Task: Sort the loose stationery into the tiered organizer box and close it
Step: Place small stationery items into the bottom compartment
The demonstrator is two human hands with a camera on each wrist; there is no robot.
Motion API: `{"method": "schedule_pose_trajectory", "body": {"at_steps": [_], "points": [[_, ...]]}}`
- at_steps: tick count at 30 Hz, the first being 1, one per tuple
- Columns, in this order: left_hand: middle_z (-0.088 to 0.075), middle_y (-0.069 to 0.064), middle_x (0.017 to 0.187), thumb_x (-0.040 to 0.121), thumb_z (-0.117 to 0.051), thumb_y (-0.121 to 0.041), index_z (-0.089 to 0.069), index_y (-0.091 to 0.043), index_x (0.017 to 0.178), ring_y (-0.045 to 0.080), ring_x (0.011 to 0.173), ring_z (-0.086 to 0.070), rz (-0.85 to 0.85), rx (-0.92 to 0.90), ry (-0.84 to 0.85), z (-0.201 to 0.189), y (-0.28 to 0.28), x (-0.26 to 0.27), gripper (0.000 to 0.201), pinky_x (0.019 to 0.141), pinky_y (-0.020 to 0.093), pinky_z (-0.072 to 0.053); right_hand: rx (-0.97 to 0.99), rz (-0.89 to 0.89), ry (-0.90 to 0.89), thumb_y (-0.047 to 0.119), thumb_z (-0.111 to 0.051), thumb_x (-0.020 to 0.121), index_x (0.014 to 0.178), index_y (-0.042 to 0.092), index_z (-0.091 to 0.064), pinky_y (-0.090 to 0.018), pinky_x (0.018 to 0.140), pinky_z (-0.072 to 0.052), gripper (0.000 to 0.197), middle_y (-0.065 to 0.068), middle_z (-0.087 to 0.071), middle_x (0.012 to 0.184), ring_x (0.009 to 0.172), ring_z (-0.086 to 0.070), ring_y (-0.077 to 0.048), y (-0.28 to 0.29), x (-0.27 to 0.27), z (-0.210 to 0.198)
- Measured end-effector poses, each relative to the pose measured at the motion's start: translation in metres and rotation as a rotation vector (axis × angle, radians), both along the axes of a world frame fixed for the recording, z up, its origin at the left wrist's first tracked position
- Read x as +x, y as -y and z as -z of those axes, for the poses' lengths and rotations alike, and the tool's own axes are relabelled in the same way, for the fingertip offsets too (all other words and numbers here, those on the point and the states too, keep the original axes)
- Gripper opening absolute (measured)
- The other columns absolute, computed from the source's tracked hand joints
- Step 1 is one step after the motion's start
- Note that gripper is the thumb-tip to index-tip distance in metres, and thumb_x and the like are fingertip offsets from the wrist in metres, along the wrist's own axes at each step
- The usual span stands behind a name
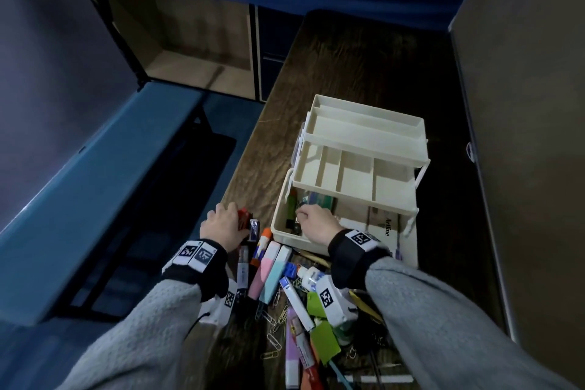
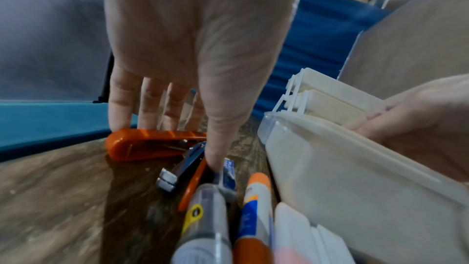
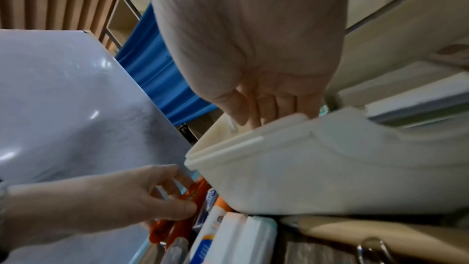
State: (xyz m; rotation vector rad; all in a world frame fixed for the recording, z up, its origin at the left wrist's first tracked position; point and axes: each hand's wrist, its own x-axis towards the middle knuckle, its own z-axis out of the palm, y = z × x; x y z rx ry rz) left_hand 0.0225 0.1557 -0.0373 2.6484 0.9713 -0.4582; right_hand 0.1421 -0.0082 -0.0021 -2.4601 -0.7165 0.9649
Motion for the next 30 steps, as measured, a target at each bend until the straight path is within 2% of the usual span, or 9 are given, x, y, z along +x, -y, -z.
{"method": "schedule_pose_trajectory", "body": {"at_steps": [4, 7, 12, 14, 17, 19, 22, 27, 30], "points": [[-0.045, 0.015, 0.126, 0.083, -0.063, -0.046, -0.041, -0.009, 0.125, 0.035, 0.116, -0.048, -0.048, -0.033, -0.013, 0.005, -0.004, 0.003, 0.060, 0.091, 0.043, -0.047, -0.052, -0.055, -0.063, 0.020, -0.030, 0.102, 0.122, 0.004, -0.054, -0.033, 0.090, -0.041, 0.036, -0.019, -0.055, 0.129, 0.114, -0.054, -0.032, -0.015, 0.006, 0.005], [-0.047, 0.014, 0.125, 0.081, -0.064, -0.043, -0.043, -0.013, 0.123, 0.034, 0.115, -0.049, -0.031, -0.048, -0.009, 0.007, -0.008, 0.004, 0.057, 0.092, 0.042, -0.047, -0.035, -0.080, -0.150, 0.018, -0.032, 0.100, 0.134, 0.008, -0.046, -0.026, 0.068, -0.039, 0.038, -0.018, -0.050, 0.136, 0.095, -0.055, -0.024, -0.024, 0.008, 0.007], [-0.051, 0.015, 0.121, 0.084, -0.058, -0.040, -0.044, -0.011, 0.122, 0.034, 0.112, -0.048, -0.071, -0.057, 0.093, -0.003, -0.008, -0.002, 0.050, 0.092, 0.044, -0.046, 0.044, -0.046, -0.148, 0.012, -0.032, 0.100, 0.138, 0.018, -0.047, -0.029, 0.106, -0.033, 0.042, -0.006, -0.044, 0.147, 0.133, -0.042, -0.024, -0.008, 0.008, 0.007], [-0.057, 0.015, 0.115, 0.085, -0.055, -0.043, -0.046, -0.011, 0.117, 0.034, 0.106, -0.051, -0.097, -0.042, 0.194, -0.015, -0.006, -0.006, 0.045, 0.088, 0.042, -0.046, 0.112, -0.006, -0.074, 0.012, -0.032, 0.100, 0.129, 0.018, -0.056, -0.031, 0.104, -0.037, 0.038, -0.005, -0.052, 0.140, 0.121, -0.052, -0.019, 0.005, 0.008, 0.004], [-0.064, 0.009, 0.098, 0.088, -0.052, -0.045, -0.050, -0.016, 0.105, 0.030, 0.093, -0.058, -0.156, -0.131, 0.434, -0.043, 0.005, -0.008, 0.034, 0.077, 0.037, -0.047, 0.298, 0.131, -0.029, 0.012, -0.038, 0.100, 0.112, 0.017, -0.065, -0.022, 0.077, -0.045, 0.031, -0.002, -0.062, 0.123, 0.078, -0.051, 0.001, 0.023, 0.003, -0.006], [-0.064, 0.000, 0.089, 0.089, -0.052, -0.045, -0.049, -0.023, 0.099, 0.022, 0.082, -0.062, -0.167, -0.291, 0.532, -0.058, 0.018, -0.005, 0.024, 0.069, 0.032, -0.046, 0.413, 0.230, -0.037, 0.014, -0.040, 0.100, 0.106, 0.016, -0.065, -0.025, 0.074, -0.049, 0.026, -0.003, -0.065, 0.112, 0.080, -0.057, -0.006, 0.031, -0.004, -0.014], [-0.063, -0.007, 0.088, 0.086, -0.059, -0.041, -0.045, -0.027, 0.099, 0.012, 0.073, -0.062, -0.100, -0.480, 0.504, -0.065, 0.043, 0.007, 0.023, 0.064, 0.029, -0.049, 0.536, 0.327, -0.232, 0.025, -0.040, 0.101, 0.119, 0.017, -0.058, -0.029, 0.064, -0.050, 0.026, -0.009, -0.064, 0.103, 0.075, -0.061, -0.015, 0.036, -0.017, -0.028], [-0.055, 0.008, 0.109, 0.086, -0.061, -0.027, -0.053, -0.017, 0.118, 0.017, 0.099, -0.052, 0.057, -0.362, 0.482, -0.051, 0.080, 0.032, 0.035, 0.078, 0.021, -0.034, 0.622, 0.431, -0.576, 0.025, -0.041, 0.102, 0.126, 0.023, -0.045, -0.031, 0.068, -0.054, 0.025, -0.004, -0.064, 0.101, 0.077, -0.065, -0.020, 0.036, -0.033, -0.036], [-0.062, 0.012, 0.108, 0.092, -0.050, -0.026, -0.061, -0.017, 0.119, 0.024, 0.103, -0.057, 0.146, -0.383, 0.478, -0.051, 0.085, 0.039, 0.031, 0.083, 0.025, -0.039, 0.672, 0.547, -0.664, 0.020, -0.047, 0.099, 0.125, 0.011, -0.051, -0.032, 0.067, -0.053, 0.027, -0.006, -0.066, 0.103, 0.075, -0.066, -0.021, 0.038, -0.030, -0.036]]}}
